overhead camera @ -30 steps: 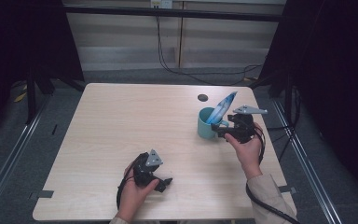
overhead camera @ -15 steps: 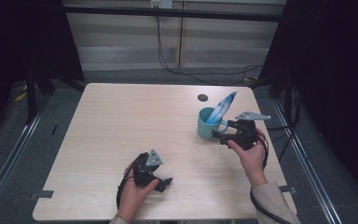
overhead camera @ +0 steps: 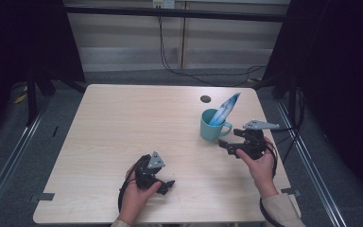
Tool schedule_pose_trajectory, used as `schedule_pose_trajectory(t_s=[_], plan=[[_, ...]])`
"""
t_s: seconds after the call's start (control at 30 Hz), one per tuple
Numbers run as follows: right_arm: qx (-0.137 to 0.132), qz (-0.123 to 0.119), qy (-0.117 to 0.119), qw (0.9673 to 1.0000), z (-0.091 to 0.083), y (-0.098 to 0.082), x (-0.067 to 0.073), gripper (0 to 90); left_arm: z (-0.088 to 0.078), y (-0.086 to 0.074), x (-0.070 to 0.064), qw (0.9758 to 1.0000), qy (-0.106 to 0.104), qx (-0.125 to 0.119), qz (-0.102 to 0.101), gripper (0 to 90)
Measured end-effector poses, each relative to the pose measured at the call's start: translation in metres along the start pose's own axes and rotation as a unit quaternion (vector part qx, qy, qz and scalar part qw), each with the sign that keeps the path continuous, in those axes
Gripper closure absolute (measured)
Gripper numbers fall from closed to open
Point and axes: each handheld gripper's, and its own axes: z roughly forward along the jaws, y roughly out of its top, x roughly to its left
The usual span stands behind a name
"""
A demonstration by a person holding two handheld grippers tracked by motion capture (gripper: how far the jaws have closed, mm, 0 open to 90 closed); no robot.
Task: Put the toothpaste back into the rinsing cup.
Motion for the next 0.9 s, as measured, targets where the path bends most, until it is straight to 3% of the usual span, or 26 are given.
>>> schedule_pose_trajectory(t_s=[0.47, 0.73, 0.9], plan=[[0.011, 0.008, 0.011, 0.9998, -0.002, -0.021, -0.001, 15.0, 0.0, 0.0, 0.0, 1.0, 0.0, 0.0, 0.0, 4.6], [0.025, -0.004, 0.017, 0.9995, -0.003, -0.033, 0.003, 15.0, 0.0, 0.0, 0.0, 1.0, 0.0, 0.0, 0.0, 4.6], [0.019, -0.004, 0.018, 0.9996, -0.005, -0.039, 0.004, 15.0, 0.0, 0.0, 0.0, 1.0, 0.0, -0.002, -0.002, 4.6]])
